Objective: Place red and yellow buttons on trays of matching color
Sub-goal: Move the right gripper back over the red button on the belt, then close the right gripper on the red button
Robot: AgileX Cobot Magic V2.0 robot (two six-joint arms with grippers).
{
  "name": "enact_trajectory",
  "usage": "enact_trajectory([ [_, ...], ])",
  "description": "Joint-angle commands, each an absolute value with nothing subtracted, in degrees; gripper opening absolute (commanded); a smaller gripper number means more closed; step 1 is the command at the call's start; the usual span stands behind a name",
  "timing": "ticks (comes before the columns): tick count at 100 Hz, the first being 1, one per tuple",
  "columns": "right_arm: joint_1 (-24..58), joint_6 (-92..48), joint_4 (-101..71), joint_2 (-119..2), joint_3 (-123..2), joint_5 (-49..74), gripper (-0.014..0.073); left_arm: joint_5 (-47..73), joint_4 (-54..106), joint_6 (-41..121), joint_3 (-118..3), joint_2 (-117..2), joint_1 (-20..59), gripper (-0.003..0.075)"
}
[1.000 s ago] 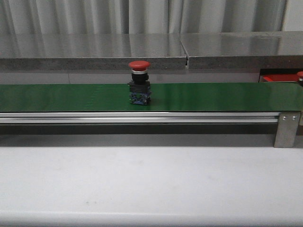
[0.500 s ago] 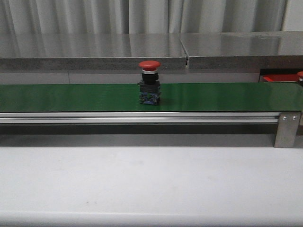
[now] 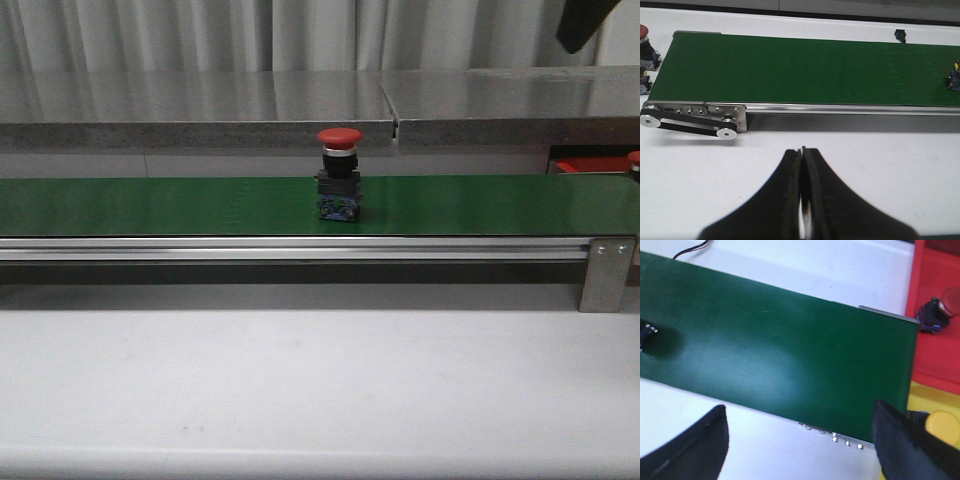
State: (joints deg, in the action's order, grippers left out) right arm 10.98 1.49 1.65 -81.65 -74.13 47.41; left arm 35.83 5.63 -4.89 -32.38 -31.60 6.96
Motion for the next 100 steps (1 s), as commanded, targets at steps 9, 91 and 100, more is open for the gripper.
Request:
enact_trajectory([
  [9, 14.0, -0.3, 1.8, -84.4, -80.7, 50.4, 0.0613, 31.9, 5.9, -5.5, -33.9, -31.5, 7.0, -0.0020],
  [91, 19.5, -20.1, -8.7, -100.9, -92.4, 53.2, 0.0613, 31.9, 5.9, -5.5, -33.9, -31.5, 7.0, -0.0020],
  [100, 19.5, -21.3, -10.1, -102.0, -92.4, 51.9, 0.0613, 31.9, 5.9, -5.5, -33.9, -31.5, 7.0, -0.0020],
])
